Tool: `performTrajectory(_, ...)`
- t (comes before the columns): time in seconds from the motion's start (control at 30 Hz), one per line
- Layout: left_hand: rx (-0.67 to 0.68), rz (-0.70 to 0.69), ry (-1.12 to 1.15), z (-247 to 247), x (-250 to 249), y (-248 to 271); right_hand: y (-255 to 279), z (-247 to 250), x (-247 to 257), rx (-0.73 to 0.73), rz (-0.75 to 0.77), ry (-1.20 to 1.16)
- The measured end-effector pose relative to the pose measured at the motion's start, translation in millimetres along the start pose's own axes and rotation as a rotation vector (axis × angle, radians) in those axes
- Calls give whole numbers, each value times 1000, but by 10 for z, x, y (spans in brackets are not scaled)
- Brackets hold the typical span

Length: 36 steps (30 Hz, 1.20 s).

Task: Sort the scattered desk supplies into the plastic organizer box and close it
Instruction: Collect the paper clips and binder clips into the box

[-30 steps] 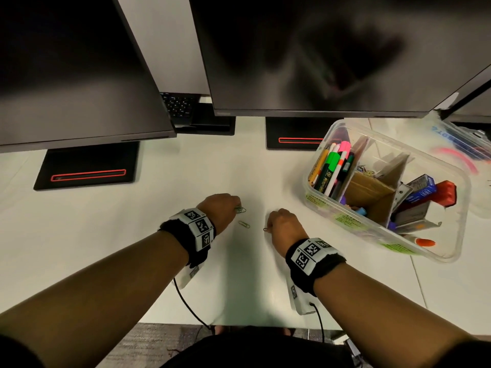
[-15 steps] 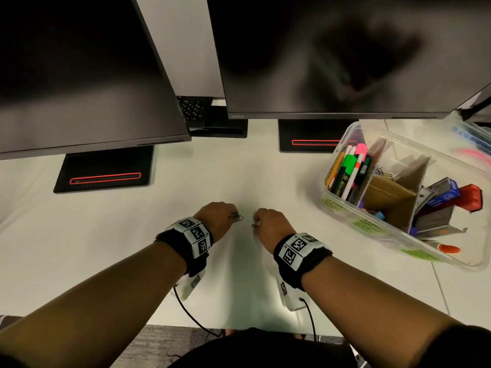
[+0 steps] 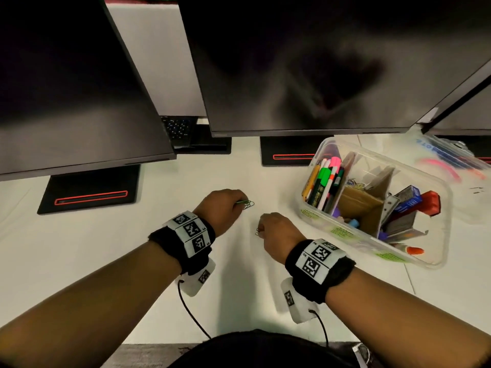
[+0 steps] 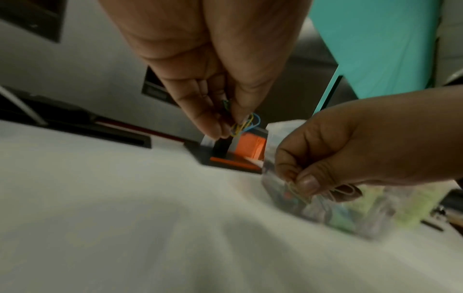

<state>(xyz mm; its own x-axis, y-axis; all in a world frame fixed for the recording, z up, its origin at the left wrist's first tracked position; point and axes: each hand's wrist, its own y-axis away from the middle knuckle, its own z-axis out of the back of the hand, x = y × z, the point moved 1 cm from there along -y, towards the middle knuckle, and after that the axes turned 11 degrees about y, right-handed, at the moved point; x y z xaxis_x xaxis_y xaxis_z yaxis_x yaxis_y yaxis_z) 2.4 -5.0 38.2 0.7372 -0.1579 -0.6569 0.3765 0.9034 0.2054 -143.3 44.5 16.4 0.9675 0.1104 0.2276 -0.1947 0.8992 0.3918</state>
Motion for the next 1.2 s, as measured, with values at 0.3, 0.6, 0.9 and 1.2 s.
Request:
performTrajectory(0.3,-99,-182,63,-8,-1208,-325,392,1124,-863,-267,-205,-139)
performTrajectory(0.6,-38,-157,-34,-464,-2118,-865,208,1367,-1900,-215,-390,-204)
performTrajectory(0.9,105,-36,-197,-750,-2350,-1191,90,1348,-2289,-248,-389,-570)
performTrajectory(1.2,98,-3,-286,-535,-1932,-956,342,1388,-2733,-329,-342,-700)
